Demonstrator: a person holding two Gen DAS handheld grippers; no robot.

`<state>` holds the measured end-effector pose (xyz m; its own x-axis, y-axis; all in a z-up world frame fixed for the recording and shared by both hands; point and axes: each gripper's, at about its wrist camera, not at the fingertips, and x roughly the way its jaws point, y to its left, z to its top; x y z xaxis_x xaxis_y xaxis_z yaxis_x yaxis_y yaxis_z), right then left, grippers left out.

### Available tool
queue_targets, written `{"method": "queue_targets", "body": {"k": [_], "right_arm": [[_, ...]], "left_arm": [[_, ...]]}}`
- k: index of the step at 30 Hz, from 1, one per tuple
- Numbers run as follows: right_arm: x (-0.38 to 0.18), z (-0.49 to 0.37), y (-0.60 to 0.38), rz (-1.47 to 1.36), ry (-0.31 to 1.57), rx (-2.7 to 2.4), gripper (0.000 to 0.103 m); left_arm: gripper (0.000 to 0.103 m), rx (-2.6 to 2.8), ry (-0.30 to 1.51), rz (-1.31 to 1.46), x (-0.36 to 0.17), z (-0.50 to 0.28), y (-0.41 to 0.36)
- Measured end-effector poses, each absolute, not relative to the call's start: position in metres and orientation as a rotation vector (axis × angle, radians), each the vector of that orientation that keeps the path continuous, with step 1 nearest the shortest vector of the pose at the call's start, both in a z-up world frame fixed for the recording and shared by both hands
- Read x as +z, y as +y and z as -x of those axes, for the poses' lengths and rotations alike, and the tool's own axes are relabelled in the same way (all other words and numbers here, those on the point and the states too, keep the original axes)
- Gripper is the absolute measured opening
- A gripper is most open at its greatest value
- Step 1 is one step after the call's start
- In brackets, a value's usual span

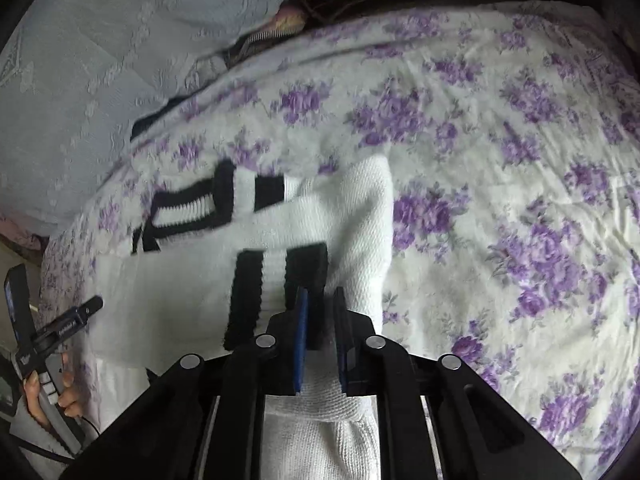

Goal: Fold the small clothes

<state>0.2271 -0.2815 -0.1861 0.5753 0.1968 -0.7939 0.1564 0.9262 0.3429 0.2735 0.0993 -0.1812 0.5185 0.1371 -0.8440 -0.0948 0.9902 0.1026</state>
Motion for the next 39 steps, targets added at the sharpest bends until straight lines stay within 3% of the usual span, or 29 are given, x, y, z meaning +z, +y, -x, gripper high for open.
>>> {"method": "queue_targets", "body": {"k": [4, 9, 16, 20, 23, 27, 30, 34, 39], "right_arm": [[-0.171, -0.243, -0.264, -0.37, 0.94, 0.099, 0.014], [-0.214, -0.269, -0.247, -0.38, 1.045, 0.103, 0.01], [-0.177, -0.225, -0.234, -0.303, 0.988, 0.168, 0.014], [-0.22, -0.217, -0.228, -0.311, 1.122, 0.166, 0.011], [-0.212, -0.211, -0.234, -0.373, 1.094, 0.148, 0.01], [-0.182, -0.204, -0.233, -0.352, 1.005, 0.177, 0.014], [-0.196, -0.216, -0.232, -0.38, 1.057, 0.169, 0.014], [-0.217, -0.223, -0.234, -0.431, 1.116, 0.162, 0.012], [-0.178, -0.186, -0.242, -0.411, 1.02, 0.151, 0.02]], "left_arm": [[0.085, 0.055, 0.942, -0.07, -0.157, -0.278, 0.078], [0.093, 0.072, 1.134, -0.185, -0.212, -0.317, 0.052], [0.09, -0.011, 0.979, -0.184, -0.175, -0.26, 0.041], [0.099, -0.028, 1.077, -0.258, -0.212, -0.244, 0.033], [0.099, -0.016, 1.115, -0.092, -0.209, -0.244, 0.049], [0.097, 0.0, 1.028, -0.058, -0.183, -0.237, 0.053], [0.099, 0.012, 1.139, -0.105, -0.208, -0.252, 0.047], [0.099, 0.014, 1.146, -0.046, -0.215, -0.255, 0.054], [0.098, 0.049, 1.061, -0.079, -0.177, -0.222, 0.061]]}}
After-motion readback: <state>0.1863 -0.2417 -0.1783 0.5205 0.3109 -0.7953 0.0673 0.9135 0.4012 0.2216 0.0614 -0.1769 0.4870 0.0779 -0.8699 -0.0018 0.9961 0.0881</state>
